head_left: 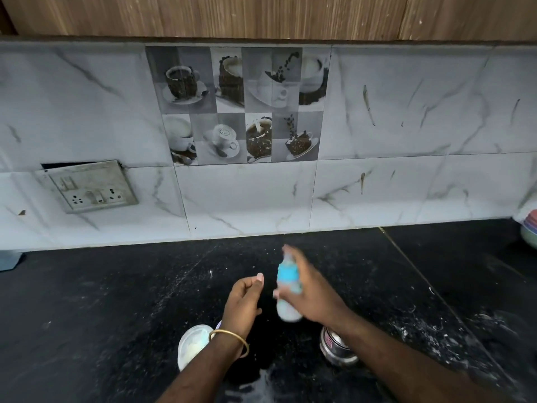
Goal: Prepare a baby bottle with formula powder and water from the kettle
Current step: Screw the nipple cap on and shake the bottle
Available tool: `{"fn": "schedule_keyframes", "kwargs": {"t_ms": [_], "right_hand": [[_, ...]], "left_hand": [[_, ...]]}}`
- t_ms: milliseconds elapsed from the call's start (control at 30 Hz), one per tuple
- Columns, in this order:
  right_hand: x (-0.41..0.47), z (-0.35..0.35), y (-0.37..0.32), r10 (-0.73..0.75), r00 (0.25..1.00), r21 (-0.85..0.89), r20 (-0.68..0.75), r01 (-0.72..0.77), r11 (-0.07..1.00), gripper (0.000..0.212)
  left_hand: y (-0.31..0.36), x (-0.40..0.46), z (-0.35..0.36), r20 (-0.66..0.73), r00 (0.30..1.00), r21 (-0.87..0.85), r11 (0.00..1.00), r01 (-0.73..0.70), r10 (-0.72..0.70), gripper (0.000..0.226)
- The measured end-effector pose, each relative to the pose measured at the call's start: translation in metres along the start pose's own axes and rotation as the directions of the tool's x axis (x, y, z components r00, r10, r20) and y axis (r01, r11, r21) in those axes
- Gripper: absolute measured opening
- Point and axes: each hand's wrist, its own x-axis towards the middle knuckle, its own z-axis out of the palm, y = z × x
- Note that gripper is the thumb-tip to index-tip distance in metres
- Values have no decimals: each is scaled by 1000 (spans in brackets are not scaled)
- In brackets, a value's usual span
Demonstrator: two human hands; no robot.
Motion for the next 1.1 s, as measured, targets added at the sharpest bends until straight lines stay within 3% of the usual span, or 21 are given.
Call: {"fn": "schedule_keyframes", "kwargs": {"t_ms": [67,133,167,233,267,300,333,400,433,500,567,633,667,733,800,833,867,933,967,1000,1100], "right_hand": [[18,-13,-13,42,947,329,-318,68,942,95],[25,-19,-24,77,849,435,-522,187,881,94],[22,-15,-23,50,868,366,-493,155,918,95],[5,0,-11,13,992,62,-129,-5,998,97],[-6,6,-5,70,995,-77,77,-64,995,96],[-11,8,-3,99,984,-123,150,-81,989,93],[-9,5,-6,63,991,-58,116,-57,997,92],[7,-6,-19,28,980,212,-197,14,977,92],[14,-13,-27,53,929,311,-366,69,948,92],[18,-15,-30,51,854,294,-518,122,948,94],[6,-1,-16,12,963,58,-269,4,998,96],[-11,11,-5,89,996,-102,21,-87,991,94],[-10,6,-6,69,998,-71,-6,-70,995,93],[7,-7,-24,4,966,132,-257,31,991,92],[20,-26,-42,0,844,251,-537,160,955,93],[21,-28,-45,-22,808,212,-589,181,960,93],[18,-25,-42,-63,840,110,-539,145,983,94],[1,-3,-23,-39,984,-149,-176,12,989,94],[-8,4,-14,25,1000,-235,-10,-27,972,93],[-12,4,-11,36,999,-242,24,-29,970,92],[9,-18,-26,-29,935,83,-355,62,995,91]], "left_hand": [[-3,3,-4,-8,1000,14,1000,15,-15,22],[-5,4,-6,-16,999,22,999,32,-32,28],[-6,3,-6,-20,999,18,999,39,-39,28],[-6,3,-4,-29,998,6,999,48,-48,26],[-7,2,-4,-29,998,-1,999,51,-51,25],[-8,2,-4,-25,998,-8,999,53,-53,25],[-8,2,-4,-24,998,-12,999,53,-53,25],[-9,5,-6,-38,998,-10,999,54,-54,25],[-10,5,-6,-43,997,-7,998,58,-58,25],[-10,4,-6,-42,997,-11,998,66,-66,25],[-12,3,-4,-38,997,-15,998,69,-69,25],[-13,1,-4,-26,998,-11,998,62,-63,26],[-13,0,-3,-22,998,-7,998,60,-60,27],[-13,-1,-12,-51,998,-3,999,49,-49,25],[-11,1,-13,-40,998,7,999,49,-49,24],[-11,1,-12,-36,998,9,998,58,-57,24],[-11,2,-11,-31,997,9,997,71,-70,25],[-12,-1,-7,-22,996,3,996,87,-87,29],[-13,-2,-6,-16,996,8,996,89,-89,31],[-13,-3,-7,-9,997,15,996,83,-83,32],[-14,-1,-10,-12,998,31,997,68,-68,28]]}}
